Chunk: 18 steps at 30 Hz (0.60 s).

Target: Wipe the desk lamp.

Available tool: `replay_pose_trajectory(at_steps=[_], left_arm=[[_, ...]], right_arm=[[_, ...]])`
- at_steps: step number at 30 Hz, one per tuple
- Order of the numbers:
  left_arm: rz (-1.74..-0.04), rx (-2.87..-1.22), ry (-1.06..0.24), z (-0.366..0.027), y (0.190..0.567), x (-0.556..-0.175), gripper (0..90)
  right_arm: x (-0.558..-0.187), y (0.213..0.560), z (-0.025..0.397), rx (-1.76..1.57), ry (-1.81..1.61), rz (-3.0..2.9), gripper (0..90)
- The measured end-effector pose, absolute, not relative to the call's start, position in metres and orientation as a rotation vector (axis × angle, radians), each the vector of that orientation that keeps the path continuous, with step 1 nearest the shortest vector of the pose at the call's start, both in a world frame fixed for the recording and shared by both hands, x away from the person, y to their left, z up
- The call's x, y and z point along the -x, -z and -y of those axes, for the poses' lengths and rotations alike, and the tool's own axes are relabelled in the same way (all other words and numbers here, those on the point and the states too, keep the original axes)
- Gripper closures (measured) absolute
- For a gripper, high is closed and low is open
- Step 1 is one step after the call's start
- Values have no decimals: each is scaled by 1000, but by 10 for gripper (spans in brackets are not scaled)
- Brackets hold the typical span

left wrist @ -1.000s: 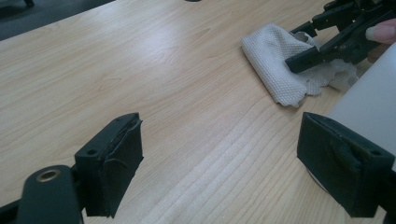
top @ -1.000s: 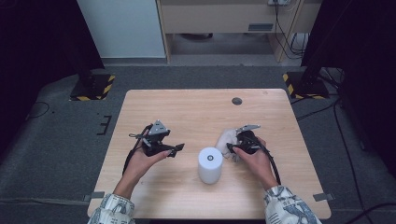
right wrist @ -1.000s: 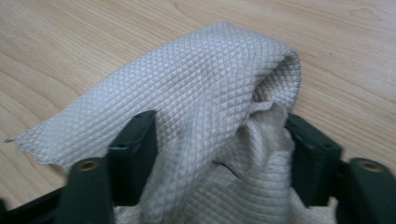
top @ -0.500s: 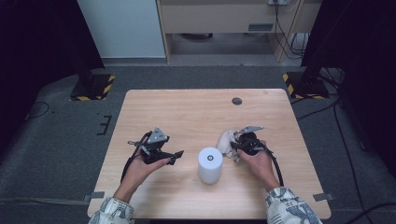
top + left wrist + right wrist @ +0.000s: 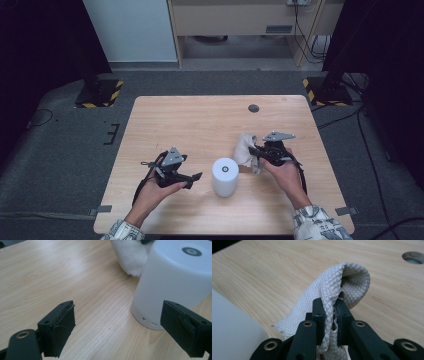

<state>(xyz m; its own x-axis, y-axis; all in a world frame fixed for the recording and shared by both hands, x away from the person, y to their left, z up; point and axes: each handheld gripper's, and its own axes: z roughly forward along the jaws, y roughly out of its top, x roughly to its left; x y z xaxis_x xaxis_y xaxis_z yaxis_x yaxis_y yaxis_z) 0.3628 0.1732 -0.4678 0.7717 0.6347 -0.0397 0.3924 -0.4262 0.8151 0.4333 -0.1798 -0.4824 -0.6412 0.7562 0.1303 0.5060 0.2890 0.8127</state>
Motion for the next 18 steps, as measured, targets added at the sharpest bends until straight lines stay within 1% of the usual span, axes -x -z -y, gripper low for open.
replay_pose_trajectory(at_steps=[4,7,11,18], left_arm=[[-764,-2083,-324,-165,474,-360,115],[-731,-2088,-304,-156,477,-358,109],[-703,-2097,-264,-149,480,-356,108],[-655,-2111,-256,-137,484,-352,105]], right_arm=[[-428,471,183,-1117,-1328,-2274,810],[-425,466,184,-1109,-1383,-2262,810],[-423,464,182,-1087,-1426,-2258,810],[-424,462,181,-1081,-1442,-2275,809]])
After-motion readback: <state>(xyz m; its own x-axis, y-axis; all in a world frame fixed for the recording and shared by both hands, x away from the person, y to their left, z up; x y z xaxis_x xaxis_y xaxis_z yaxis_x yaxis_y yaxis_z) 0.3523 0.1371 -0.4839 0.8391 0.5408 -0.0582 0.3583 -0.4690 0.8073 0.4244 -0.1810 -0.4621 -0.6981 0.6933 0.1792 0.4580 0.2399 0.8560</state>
